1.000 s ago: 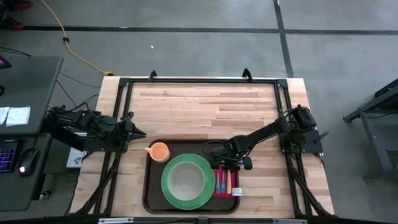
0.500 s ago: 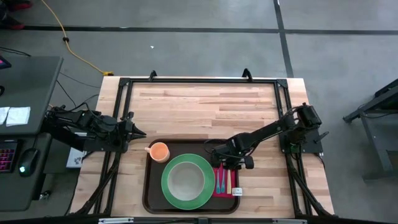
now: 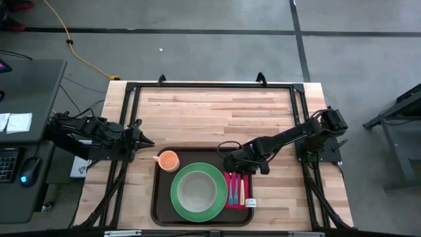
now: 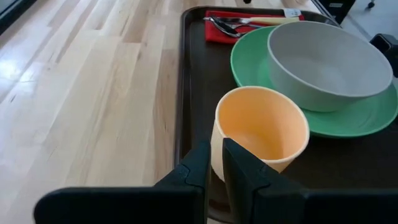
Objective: Set up tray
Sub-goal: Return to Home Position
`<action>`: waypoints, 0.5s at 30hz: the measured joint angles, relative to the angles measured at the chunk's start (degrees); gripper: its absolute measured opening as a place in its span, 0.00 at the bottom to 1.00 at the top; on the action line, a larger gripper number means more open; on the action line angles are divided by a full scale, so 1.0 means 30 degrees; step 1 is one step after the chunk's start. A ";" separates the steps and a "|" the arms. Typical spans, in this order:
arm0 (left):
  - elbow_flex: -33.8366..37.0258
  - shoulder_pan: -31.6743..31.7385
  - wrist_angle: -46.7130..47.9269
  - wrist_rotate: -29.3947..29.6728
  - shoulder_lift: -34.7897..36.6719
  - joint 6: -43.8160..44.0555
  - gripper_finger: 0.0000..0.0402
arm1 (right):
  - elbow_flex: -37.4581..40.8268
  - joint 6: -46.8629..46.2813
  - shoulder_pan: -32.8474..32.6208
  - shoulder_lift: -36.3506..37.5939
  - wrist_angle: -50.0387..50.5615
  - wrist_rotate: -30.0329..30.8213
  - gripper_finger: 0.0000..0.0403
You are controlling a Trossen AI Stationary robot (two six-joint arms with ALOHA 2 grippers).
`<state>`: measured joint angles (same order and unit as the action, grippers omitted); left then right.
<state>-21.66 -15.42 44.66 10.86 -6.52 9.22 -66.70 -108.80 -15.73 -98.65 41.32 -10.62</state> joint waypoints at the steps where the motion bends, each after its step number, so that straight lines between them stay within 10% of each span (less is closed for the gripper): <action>1: 0.0002 0.0005 0.0000 -0.0030 0.0000 0.0004 0.18 | 0.0000 0.0151 0.0000 0.0020 0.0006 0.0196 0.20; 15: -0.0005 0.0007 0.0015 -0.0040 0.0005 0.0012 0.18 | 0.0007 0.3861 -0.0007 0.3250 0.2666 0.5536 0.20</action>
<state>-21.67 -15.40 44.71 10.74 -6.50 9.26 -66.67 -97.21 -15.75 -88.90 49.32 5.99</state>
